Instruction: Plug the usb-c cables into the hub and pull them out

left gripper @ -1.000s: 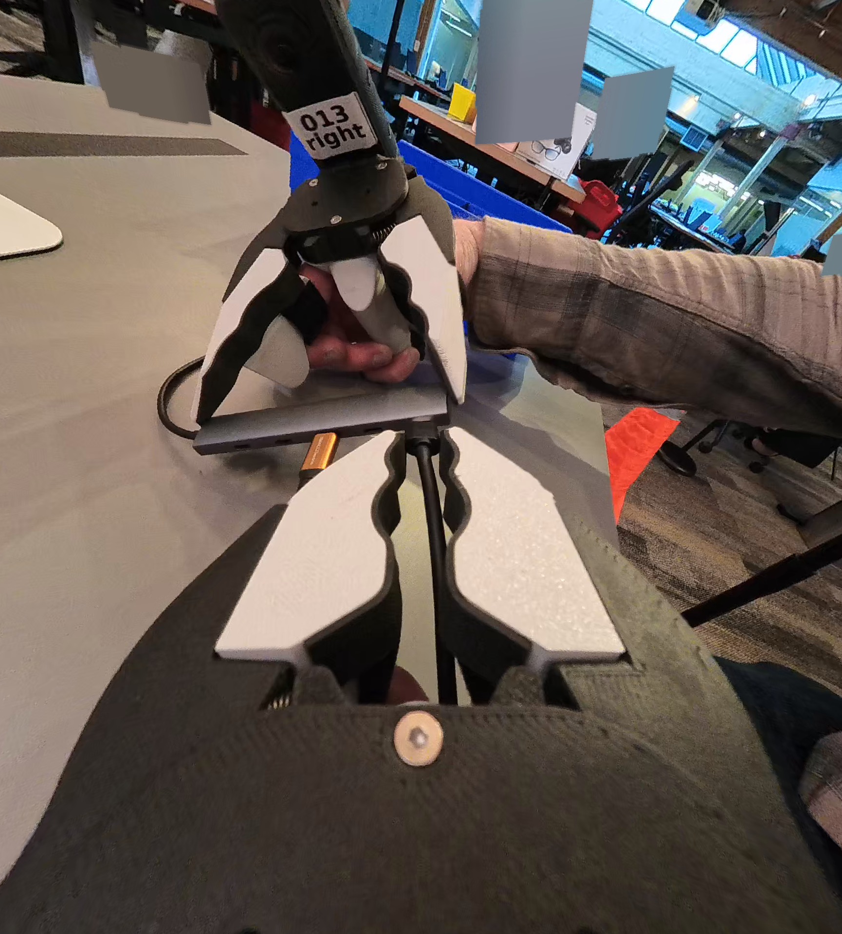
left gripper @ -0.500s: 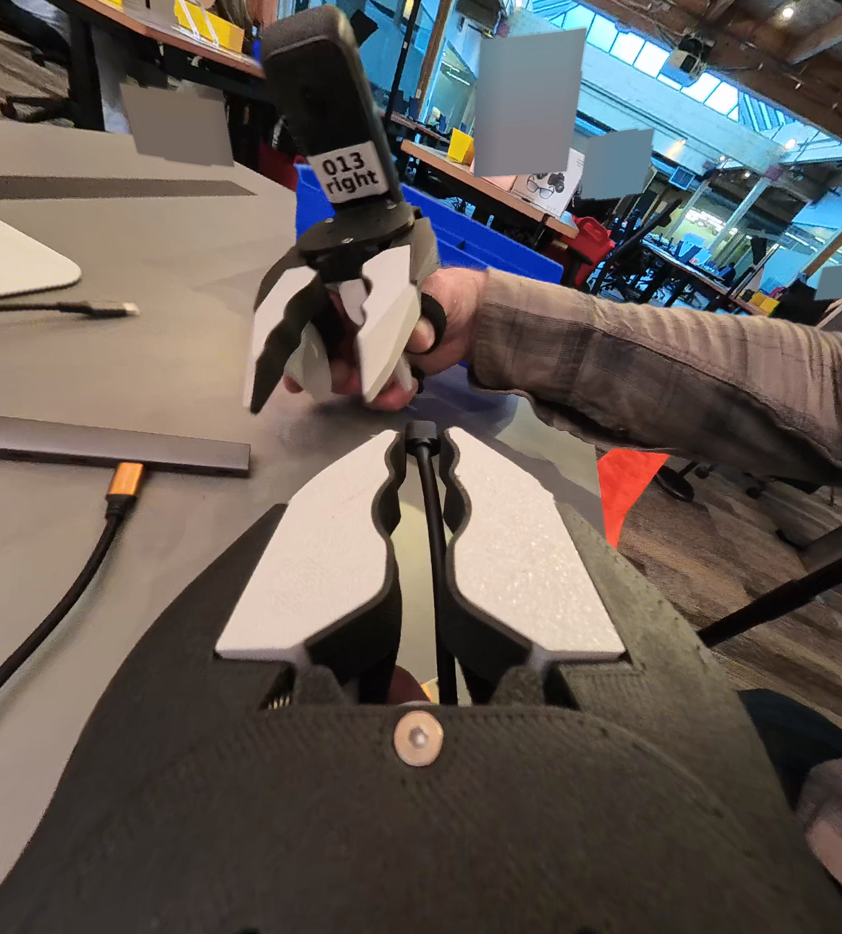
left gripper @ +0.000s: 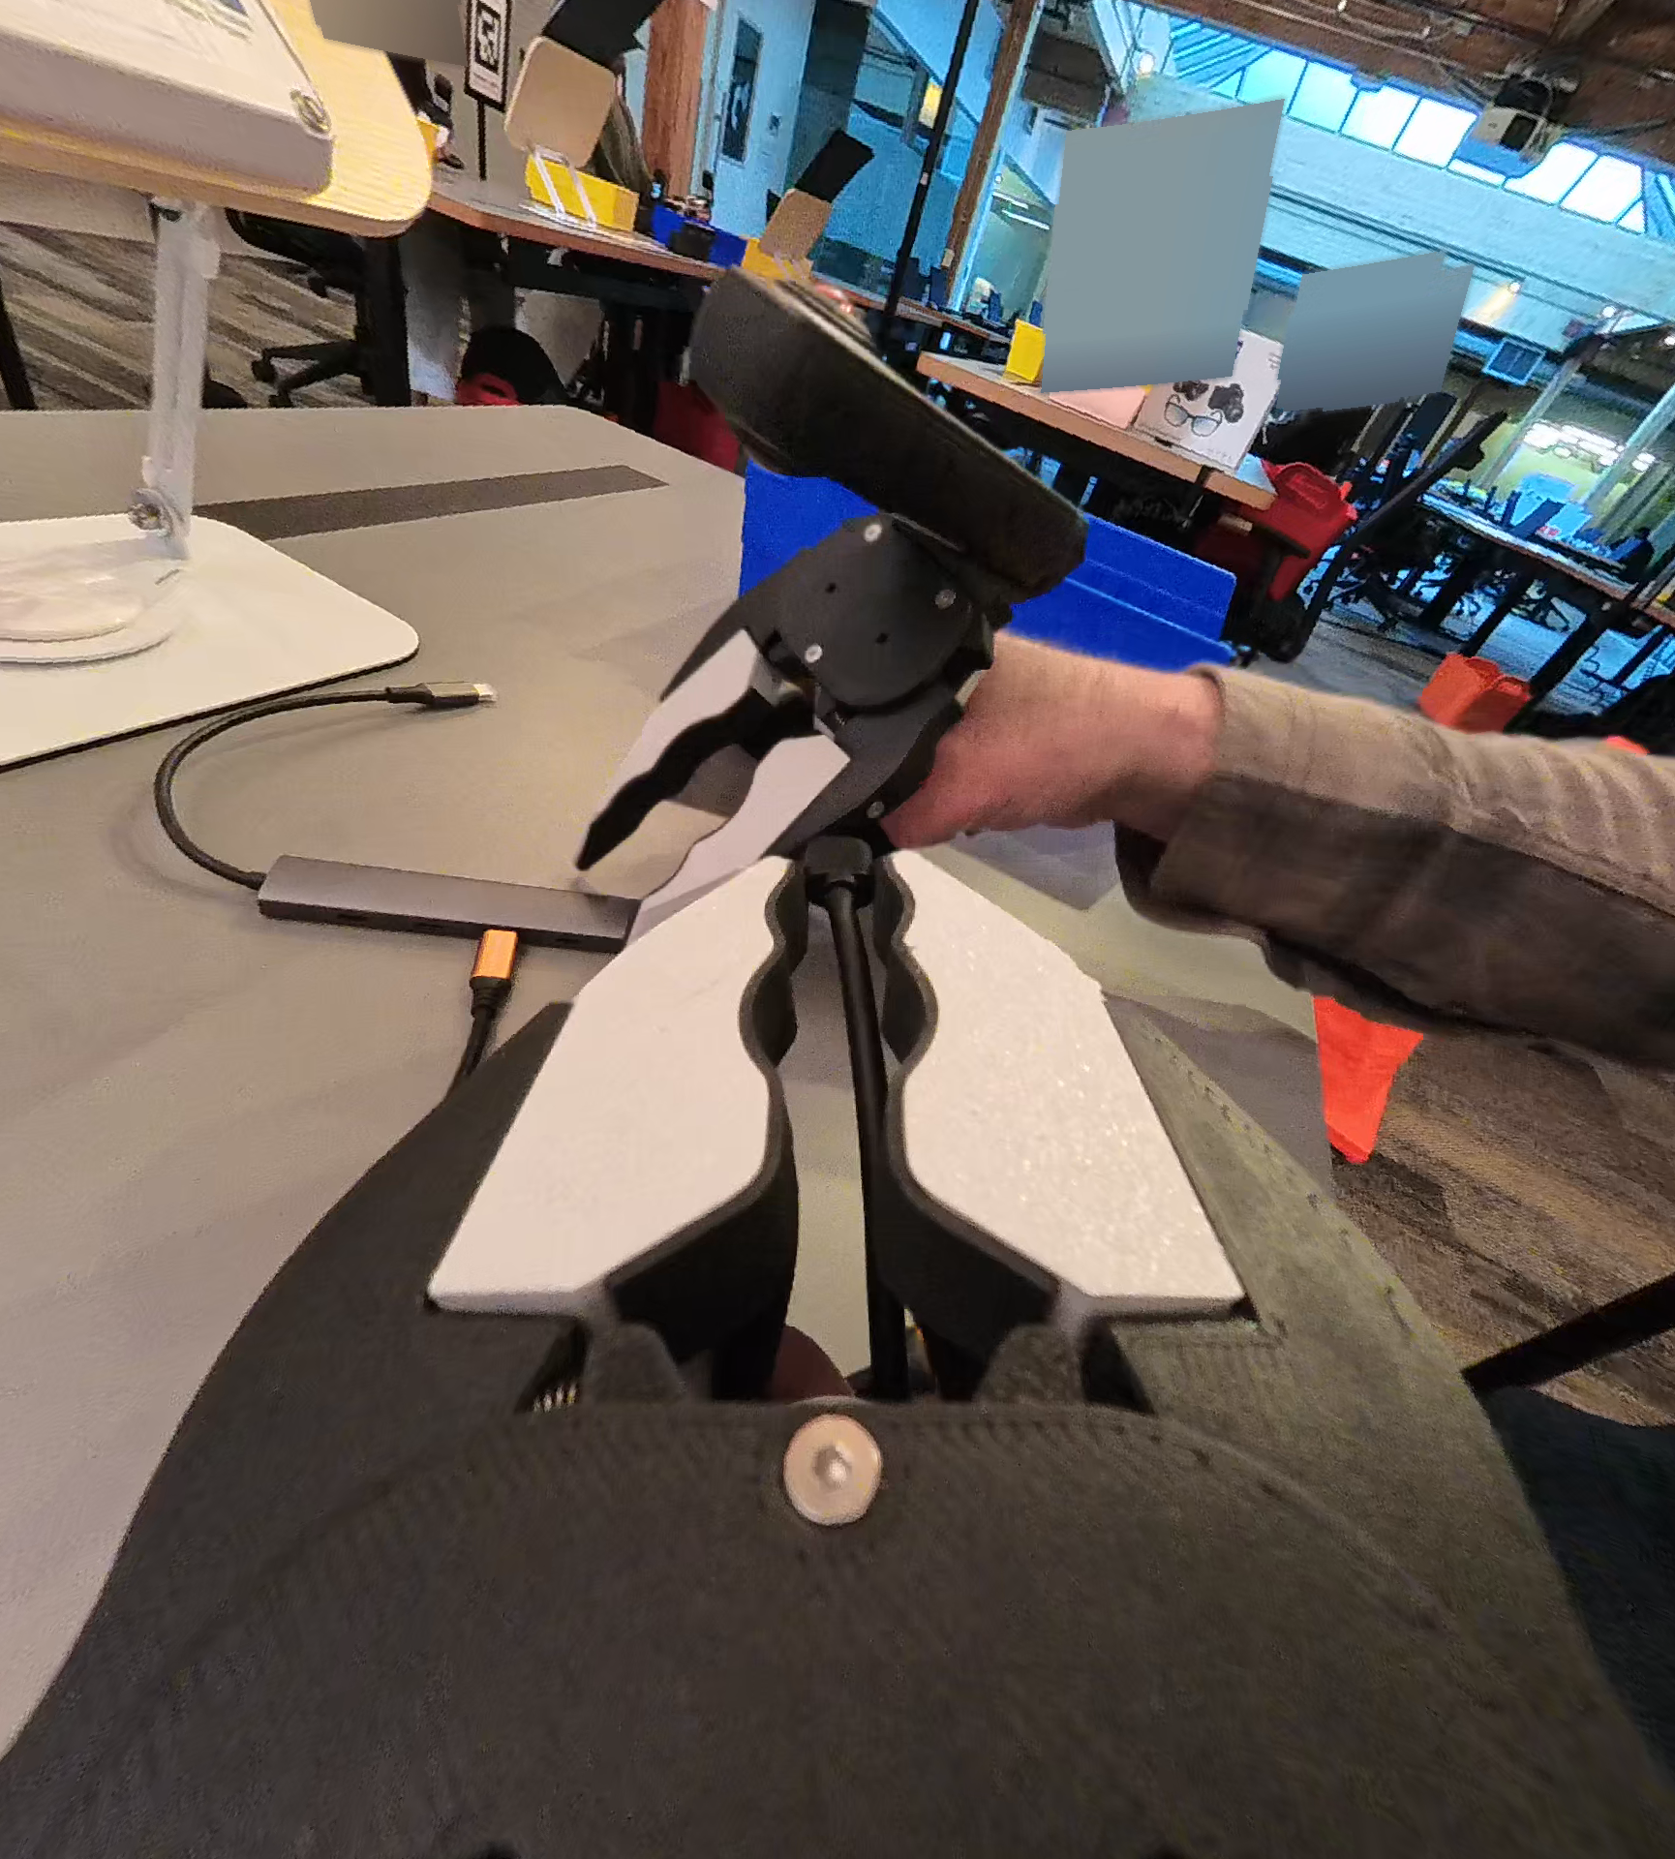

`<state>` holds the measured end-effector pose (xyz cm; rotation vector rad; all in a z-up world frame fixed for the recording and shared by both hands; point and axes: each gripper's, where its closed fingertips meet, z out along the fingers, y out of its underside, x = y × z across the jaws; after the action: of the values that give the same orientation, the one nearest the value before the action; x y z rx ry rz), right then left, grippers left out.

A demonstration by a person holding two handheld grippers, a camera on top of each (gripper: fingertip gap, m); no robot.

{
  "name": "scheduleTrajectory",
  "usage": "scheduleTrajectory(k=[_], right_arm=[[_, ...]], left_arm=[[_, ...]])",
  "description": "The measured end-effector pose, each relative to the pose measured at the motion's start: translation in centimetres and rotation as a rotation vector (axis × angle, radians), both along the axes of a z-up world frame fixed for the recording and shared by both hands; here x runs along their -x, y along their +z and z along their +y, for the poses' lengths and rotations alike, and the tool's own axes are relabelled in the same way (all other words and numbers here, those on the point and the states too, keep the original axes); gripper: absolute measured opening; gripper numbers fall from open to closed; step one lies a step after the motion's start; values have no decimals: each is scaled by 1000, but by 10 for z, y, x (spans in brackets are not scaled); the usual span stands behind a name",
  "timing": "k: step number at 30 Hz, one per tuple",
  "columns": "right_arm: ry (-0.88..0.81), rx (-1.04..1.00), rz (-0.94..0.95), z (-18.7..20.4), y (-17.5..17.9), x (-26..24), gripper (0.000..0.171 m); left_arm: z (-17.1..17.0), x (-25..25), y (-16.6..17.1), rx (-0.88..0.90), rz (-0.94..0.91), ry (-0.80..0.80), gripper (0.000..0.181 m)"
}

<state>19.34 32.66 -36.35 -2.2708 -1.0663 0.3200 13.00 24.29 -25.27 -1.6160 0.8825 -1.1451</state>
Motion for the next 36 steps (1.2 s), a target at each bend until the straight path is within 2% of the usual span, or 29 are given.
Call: scheduleTrajectory(k=[1, 5, 9, 14, 18, 20, 27, 36], right_arm=[[-9, 1, 20, -1, 0, 2, 22], [-66, 13, 107, -1, 1, 5, 21], [-118, 79, 292, -5, 10, 9, 20], [-139, 130, 471, -13, 31, 16, 20], [-152, 162, 561, -18, 43, 22, 19], [-146, 174, 594, -21, 49, 26, 20], [-141, 183, 650, -33, 60, 36, 19], [-104, 170, 658, -52, 72, 55, 19]], left_arm=[[1, 2, 0, 4, -6, 6, 12], [8, 9, -2, -3, 1, 48, 12], [14, 17, -5, -40, 52, 93, 12], [22, 21, -3, -207, 187, 145, 12], [23, 13, -9, -401, 365, 146, 12], [24, 9, -14, -514, 474, 148, 12], [41, 10, -25, -735, 690, 226, 12], [49, 8, -32, -851, 801, 251, 12]])
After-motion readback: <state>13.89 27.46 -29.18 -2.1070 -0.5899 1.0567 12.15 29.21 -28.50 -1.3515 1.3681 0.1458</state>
